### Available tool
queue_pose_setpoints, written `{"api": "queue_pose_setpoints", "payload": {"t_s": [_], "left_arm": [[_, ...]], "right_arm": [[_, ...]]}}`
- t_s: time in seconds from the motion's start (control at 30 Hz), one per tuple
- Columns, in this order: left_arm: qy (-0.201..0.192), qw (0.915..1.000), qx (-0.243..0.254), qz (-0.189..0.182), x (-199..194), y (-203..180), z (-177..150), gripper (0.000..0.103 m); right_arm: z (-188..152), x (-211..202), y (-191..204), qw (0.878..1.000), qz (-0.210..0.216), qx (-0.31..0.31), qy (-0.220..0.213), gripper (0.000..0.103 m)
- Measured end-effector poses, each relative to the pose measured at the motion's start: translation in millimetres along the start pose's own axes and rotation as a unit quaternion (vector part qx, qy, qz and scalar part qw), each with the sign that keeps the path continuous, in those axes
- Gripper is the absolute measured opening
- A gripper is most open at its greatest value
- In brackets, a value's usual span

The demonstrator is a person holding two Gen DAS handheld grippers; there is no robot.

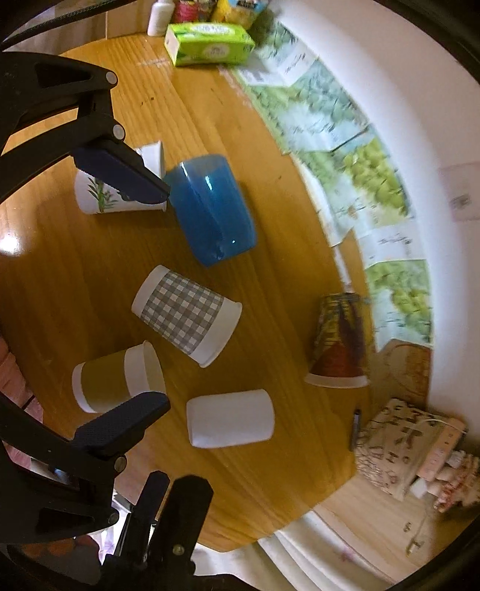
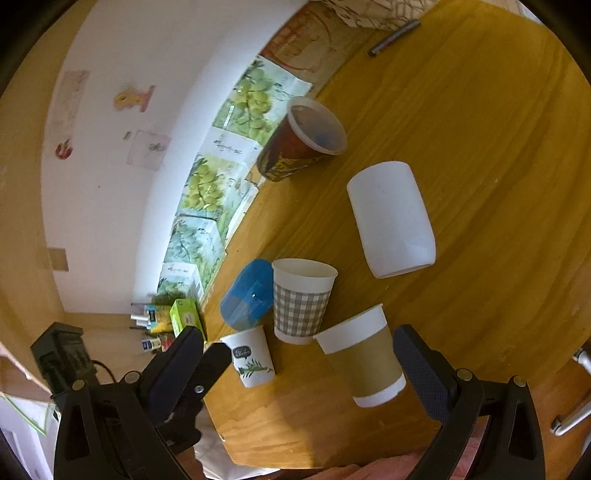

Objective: Flip cup upright
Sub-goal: 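Move both tools down toward the gray plaid cup lying on the desk, then close the left gripper around the body of the gray plaid cup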

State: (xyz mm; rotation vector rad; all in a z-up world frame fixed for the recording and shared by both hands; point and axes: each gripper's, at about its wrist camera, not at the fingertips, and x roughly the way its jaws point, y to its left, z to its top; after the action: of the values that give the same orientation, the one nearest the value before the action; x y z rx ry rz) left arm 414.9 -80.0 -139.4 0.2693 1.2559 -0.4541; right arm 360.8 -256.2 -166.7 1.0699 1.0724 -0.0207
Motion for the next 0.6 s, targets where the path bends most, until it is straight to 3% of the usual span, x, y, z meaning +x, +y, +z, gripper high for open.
{"api": "queue_pose_setpoints", "payload": {"t_s": [0.43,0.6], "left_arm": [[0.088,0.9958,0.025,-0.009,60.1,-0.2,14.8,0.102],[0.105,0.9937,0.04,0.0,76.4,-0.9,17.4,0.102]], "right_arm": [[9.6,27.7,-21.4,0.998,-0.003,0.065,0.006,0.103],[10.1,30.5,-29.9,0.996,-0.005,0.084,0.003,0.103]]}}
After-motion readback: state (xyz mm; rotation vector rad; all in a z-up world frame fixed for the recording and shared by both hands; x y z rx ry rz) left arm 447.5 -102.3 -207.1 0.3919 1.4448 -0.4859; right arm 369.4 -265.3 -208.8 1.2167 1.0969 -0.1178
